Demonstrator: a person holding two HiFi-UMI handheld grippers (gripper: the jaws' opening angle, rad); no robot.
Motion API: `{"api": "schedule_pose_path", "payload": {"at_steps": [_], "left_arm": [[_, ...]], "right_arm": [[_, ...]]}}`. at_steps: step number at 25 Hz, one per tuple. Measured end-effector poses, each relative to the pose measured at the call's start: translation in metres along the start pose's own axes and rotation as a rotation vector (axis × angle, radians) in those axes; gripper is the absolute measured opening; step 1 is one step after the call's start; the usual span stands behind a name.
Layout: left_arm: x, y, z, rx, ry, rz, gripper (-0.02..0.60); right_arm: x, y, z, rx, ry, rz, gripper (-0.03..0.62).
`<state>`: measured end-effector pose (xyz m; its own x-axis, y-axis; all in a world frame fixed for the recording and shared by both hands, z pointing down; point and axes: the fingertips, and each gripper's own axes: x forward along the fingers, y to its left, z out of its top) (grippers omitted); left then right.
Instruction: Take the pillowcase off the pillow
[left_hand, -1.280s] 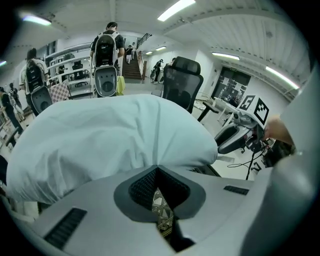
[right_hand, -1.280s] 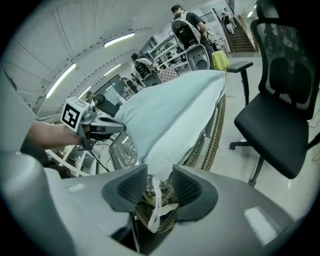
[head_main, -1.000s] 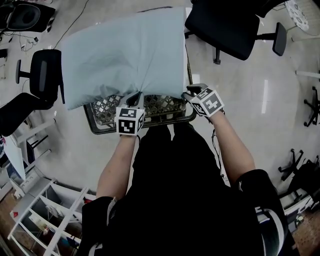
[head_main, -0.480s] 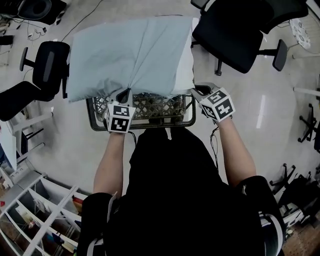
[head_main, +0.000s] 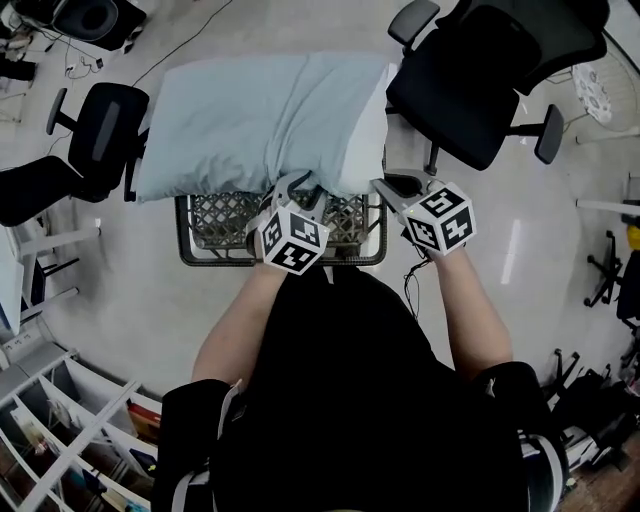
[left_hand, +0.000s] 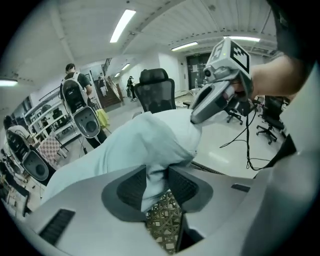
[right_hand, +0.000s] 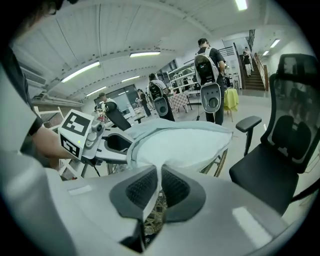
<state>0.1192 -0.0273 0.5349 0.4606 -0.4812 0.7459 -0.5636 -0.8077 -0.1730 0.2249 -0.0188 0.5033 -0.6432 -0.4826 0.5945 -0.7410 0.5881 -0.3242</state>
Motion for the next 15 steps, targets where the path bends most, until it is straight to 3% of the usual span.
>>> {"api": "schedule_pose_path", "payload": {"at_steps": [3, 6, 9, 11, 13, 15], "left_arm": [[-0.001, 0.007, -0.011, -0.048, 0.021, -0.027, 0.015], [0.0, 0.011, -0.031, -0.133, 0.038, -0.065, 0.008], [-0.002, 0.018, -0.052, -0.138, 0.073, -0.049, 0.006], [-0.006, 0.028, -0.07, -0.126, 0.107, -0.011, 0.006], [-0.016, 0.056, -0.107, -0.151, 0.185, 0.085, 0.004], [-0.037, 0.097, -0.156, -0.254, 0.247, 0.177, 0.003]], "right_arm": [[-0.002, -0.009, -0.004, 0.034, -0.006, -0.032, 0.035], [-0.001, -0.017, -0.014, 0.108, -0.021, -0.058, 0.035], [-0.001, -0.022, -0.026, 0.163, -0.035, -0.065, 0.034], [-0.001, -0.024, -0.033, 0.194, -0.04, -0.063, 0.034], [-0.003, -0.031, -0.042, 0.21, -0.035, -0.087, 0.034], [-0.01, -0.044, -0.052, 0.237, -0.028, -0.127, 0.034]]}}
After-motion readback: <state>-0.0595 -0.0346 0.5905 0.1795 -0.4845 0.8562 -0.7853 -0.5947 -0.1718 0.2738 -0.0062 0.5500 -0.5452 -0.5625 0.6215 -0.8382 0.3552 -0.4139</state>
